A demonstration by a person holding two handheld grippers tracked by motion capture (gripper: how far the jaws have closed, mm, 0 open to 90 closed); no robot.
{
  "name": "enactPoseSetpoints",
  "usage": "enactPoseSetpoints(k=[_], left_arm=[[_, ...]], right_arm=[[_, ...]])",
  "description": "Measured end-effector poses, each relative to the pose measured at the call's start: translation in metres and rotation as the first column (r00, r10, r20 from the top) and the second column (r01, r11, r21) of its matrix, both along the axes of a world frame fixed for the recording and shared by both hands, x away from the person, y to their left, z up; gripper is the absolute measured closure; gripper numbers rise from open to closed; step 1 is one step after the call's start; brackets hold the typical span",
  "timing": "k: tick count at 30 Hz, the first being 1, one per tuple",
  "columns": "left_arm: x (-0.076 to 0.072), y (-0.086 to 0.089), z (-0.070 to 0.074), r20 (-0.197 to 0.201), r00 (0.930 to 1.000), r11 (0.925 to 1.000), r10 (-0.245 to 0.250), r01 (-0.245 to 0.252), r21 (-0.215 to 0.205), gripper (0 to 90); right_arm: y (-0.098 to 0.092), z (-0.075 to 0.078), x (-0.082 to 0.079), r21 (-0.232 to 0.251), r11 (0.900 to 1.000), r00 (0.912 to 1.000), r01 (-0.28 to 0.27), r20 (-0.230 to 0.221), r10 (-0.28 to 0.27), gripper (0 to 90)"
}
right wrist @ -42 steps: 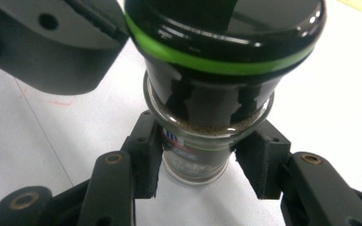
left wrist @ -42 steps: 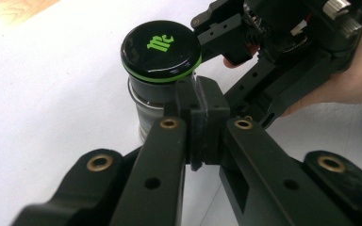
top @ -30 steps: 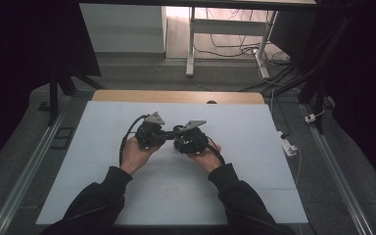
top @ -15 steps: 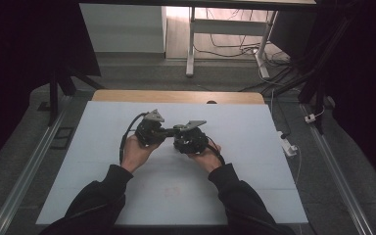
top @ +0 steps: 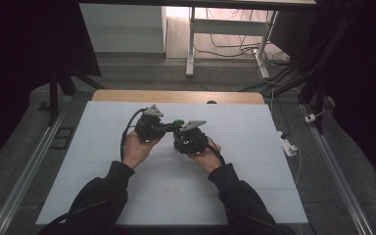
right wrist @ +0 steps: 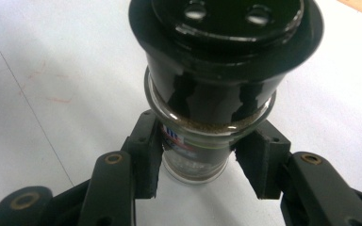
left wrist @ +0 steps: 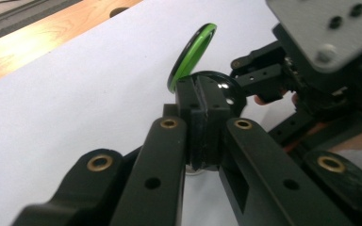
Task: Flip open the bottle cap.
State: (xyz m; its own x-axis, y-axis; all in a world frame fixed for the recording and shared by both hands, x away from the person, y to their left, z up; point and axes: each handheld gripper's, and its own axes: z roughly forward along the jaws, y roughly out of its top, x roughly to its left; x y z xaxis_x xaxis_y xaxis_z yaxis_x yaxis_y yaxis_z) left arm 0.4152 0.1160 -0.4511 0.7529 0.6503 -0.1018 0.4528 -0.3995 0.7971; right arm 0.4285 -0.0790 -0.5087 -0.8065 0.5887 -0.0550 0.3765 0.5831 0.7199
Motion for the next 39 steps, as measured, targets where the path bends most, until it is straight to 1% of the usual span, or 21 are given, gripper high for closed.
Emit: enactPoseSetpoints(k=[1, 7, 13, 18, 20, 23, 25, 26, 27, 29, 30, 32, 33, 34, 39], left_arm=[[0.003, 0.0, 0.0, -0.002, 1.0, 0.9999, 0.006, -0.006, 0.011, 88.1], [0.007, 0.002, -0.003, -0.008, 0.9999, 0.9998, 0.014, -0.014, 0.014, 88.0], [0.003, 0.003, -0.001, 0.001, 1.0, 0.9998, 0.006, -0.006, 0.021, 86.3], [-0.002, 0.003, 0.002, 0.008, 0.9999, 0.9998, -0.007, 0.007, 0.017, 81.7], [-0.004, 0.003, 0.003, 0.008, 0.9999, 0.9998, -0.011, 0.011, 0.018, 79.1], [-0.01, 0.005, 0.005, 0.008, 0.9998, 0.9995, -0.021, 0.021, 0.023, 75.2], [-0.011, 0.005, 0.006, 0.006, 0.9997, 0.9995, -0.025, 0.024, 0.021, 72.8], [-0.014, 0.007, 0.006, 0.002, 0.9996, 0.9994, -0.027, 0.027, 0.024, 71.1], [-0.014, 0.007, 0.006, 0.002, 0.9996, 0.9994, -0.027, 0.027, 0.024, 69.5], [-0.018, 0.008, 0.006, 0.0, 0.9996, 0.9992, -0.029, 0.029, 0.028, 67.9], [-0.022, 0.01, 0.005, -0.005, 0.9995, 0.999, -0.03, 0.03, 0.034, 64.5], [-0.023, 0.011, 0.004, -0.01, 0.9995, 0.999, -0.03, 0.03, 0.034, 60.9], [-0.025, 0.012, 0.003, -0.016, 0.9993, 0.9989, -0.033, 0.033, 0.034, 60.9], [-0.026, 0.013, 0.002, -0.021, 0.9991, 0.9986, -0.037, 0.038, 0.038, 57.3], [-0.034, 0.019, -0.004, -0.035, 0.9985, 0.9985, -0.042, 0.043, 0.033, 46.7]], right_arm=[[0.0, 0.0, 0.0, 0.001, 1.0, 1.0, -0.002, 0.001, 0.002, 52.9], [0.0, 0.0, 0.0, 0.006, 1.0, 1.0, -0.003, 0.0, 0.003, 52.8], [0.0, 0.0, 0.001, 0.006, 1.0, 1.0, -0.004, -0.001, 0.004, 52.7], [0.0, 0.0, 0.0, 0.0, 1.0, 1.0, -0.004, 0.001, 0.004, 52.4], [0.0, 0.0, 0.0, 0.0, 1.0, 1.0, -0.003, 0.002, 0.003, 51.7], [0.0, 0.0, 0.0, 0.004, 1.0, 0.9998, -0.006, -0.017, 0.006, 46.5], [0.001, 0.001, -0.001, 0.005, 1.0, 0.9997, -0.006, -0.022, 0.006, 42.9], [0.001, 0.001, -0.002, 0.006, 1.0, 0.9997, -0.004, -0.025, 0.004, 41.4], [0.001, 0.001, -0.002, 0.006, 1.0, 0.9997, -0.004, -0.025, 0.004, 41.4], [0.0, 0.002, -0.003, 0.009, 1.0, 0.9998, -0.001, -0.022, 0.001, 38.6], [-0.001, 0.004, -0.005, 0.017, 1.0, 0.9997, 0.003, -0.023, -0.003, 36.2], [-0.003, 0.005, -0.007, 0.024, 1.0, 0.9996, 0.009, -0.027, -0.009, 33.3], [-0.003, 0.005, -0.007, 0.024, 1.0, 0.9996, 0.009, -0.027, -0.009, 33.3], [-0.005, 0.007, -0.009, 0.034, 0.999, 0.9994, 0.015, -0.032, -0.014, 31.2], [-0.009, 0.009, -0.014, 0.057, 0.998, 0.9987, 0.017, -0.049, -0.014, 27.2]])
